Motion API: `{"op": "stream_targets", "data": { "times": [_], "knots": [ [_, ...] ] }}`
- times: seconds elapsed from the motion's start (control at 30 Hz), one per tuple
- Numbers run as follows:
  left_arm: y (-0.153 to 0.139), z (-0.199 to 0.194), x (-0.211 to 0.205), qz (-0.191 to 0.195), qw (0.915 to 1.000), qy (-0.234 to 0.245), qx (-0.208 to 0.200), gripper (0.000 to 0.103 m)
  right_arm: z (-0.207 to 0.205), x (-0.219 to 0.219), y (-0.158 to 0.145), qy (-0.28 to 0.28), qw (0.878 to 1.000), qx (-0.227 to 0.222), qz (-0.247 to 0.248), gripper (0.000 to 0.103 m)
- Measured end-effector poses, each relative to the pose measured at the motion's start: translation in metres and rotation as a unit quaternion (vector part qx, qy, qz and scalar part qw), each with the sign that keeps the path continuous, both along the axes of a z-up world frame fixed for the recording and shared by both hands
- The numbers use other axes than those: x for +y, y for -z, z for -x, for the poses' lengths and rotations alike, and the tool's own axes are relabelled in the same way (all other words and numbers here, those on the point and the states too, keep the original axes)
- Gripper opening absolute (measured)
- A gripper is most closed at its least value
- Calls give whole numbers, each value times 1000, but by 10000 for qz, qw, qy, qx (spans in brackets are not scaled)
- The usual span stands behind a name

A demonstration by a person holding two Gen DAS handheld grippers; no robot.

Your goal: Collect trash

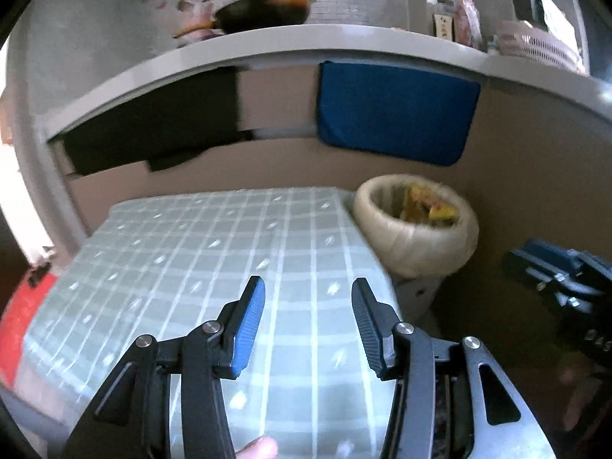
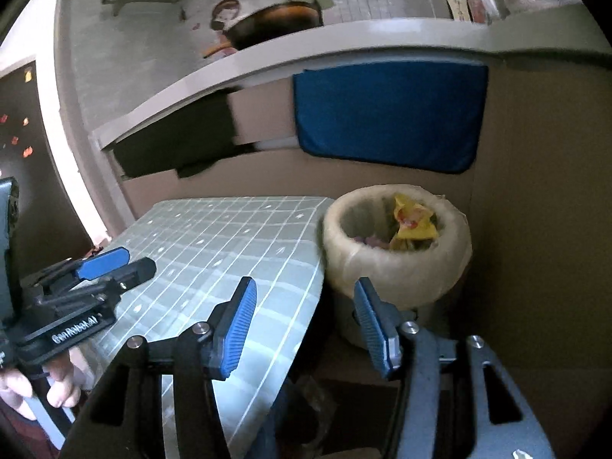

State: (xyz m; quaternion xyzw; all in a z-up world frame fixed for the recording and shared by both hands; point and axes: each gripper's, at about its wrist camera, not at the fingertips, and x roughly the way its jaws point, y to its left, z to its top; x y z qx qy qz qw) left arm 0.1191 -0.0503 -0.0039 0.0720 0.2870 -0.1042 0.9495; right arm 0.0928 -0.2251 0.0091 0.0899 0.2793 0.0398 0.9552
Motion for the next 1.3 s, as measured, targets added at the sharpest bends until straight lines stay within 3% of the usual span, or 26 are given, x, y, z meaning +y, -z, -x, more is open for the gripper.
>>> {"op": "stream_targets", "data": {
  "times": [0.17,0.3,0.47,0.7,1.3],
  "knots": [
    [12,45,19,-108,9997,-217,92,48,51,34,1,282,9987,-261,325,52],
    [4,67,27,-147,9985,-443,-272,48,72,55,2,187,9975,-349,582,52],
    [-2,84,36,-111,9959,-714,-550,48,90,61,4,254,9969,-505,545,52],
    [-2,87,42,-99,9955,-815,-478,48,94,60,7,210,9980,-537,274,52],
    [-4,90,38,-135,9954,-769,-557,48,101,63,3,322,9967,-677,327,52]
  ]
}}
